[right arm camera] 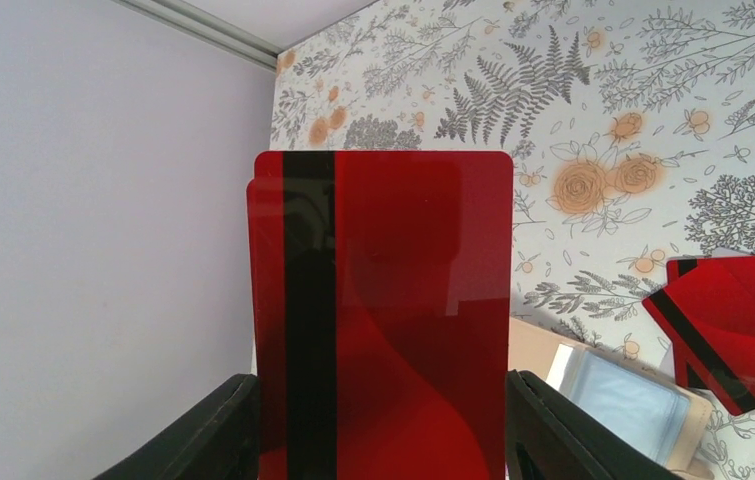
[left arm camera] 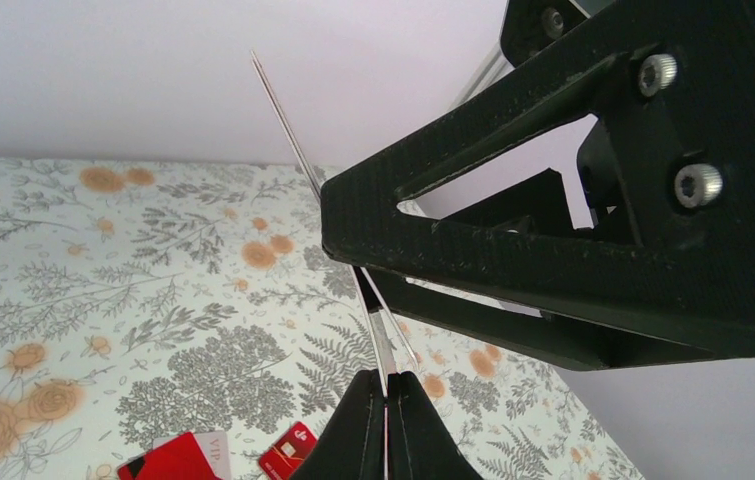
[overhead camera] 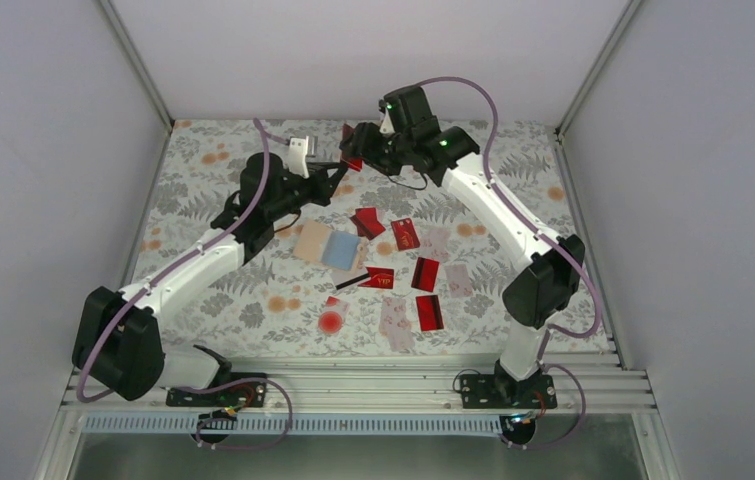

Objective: Put the credit cards into the card holder

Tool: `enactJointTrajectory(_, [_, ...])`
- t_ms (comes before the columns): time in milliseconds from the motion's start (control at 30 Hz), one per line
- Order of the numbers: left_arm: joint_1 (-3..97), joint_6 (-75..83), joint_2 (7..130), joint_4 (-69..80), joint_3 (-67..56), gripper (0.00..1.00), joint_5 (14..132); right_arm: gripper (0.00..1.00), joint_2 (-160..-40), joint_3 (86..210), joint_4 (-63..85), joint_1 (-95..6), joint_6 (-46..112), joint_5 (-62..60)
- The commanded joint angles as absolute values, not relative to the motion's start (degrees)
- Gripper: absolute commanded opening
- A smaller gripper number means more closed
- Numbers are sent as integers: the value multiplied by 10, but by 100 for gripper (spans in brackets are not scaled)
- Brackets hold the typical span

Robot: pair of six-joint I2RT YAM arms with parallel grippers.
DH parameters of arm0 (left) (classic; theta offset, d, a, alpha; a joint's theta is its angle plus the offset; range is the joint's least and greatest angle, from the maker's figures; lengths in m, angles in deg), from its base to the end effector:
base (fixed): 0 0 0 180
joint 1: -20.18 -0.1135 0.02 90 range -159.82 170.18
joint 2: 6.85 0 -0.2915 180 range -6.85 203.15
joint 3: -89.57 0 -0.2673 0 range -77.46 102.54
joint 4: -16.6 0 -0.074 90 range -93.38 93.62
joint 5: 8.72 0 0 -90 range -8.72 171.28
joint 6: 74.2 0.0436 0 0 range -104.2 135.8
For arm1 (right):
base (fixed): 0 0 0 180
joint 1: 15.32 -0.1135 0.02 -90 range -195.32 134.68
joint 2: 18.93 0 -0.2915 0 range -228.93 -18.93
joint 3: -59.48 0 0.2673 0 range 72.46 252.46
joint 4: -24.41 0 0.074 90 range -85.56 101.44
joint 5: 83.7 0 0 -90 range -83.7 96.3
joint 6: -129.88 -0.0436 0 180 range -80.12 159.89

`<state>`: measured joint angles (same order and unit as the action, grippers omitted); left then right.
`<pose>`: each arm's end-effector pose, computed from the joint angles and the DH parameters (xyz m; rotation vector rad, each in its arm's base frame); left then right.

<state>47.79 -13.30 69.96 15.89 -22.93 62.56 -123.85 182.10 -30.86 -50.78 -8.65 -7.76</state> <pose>0.2866 -0.1657 0.3340 0.2291 1.8323 -0.9940 0.3538 0.2650 0.4055 0.1295 2.4223 1.0196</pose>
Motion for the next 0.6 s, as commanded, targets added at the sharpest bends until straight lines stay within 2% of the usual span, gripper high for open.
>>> enactJointTrajectory(0, [476,-125,695,136,-208,2,661,37,-1208,1809,-301,-514,-93,-98])
enactJointTrajectory(167, [474,-136,706,134,-197,4,666,35,-1206,1801,-296,-514,-96,-102])
enactJointTrajectory(367, [473,-136,716,126,-184,10,666,35,-1202,1798,-293,-516,-97,-103])
enactJointTrajectory(567, [469,-138,717,123,-183,10,666,35,-1201,1798,-292,-516,-99,-101])
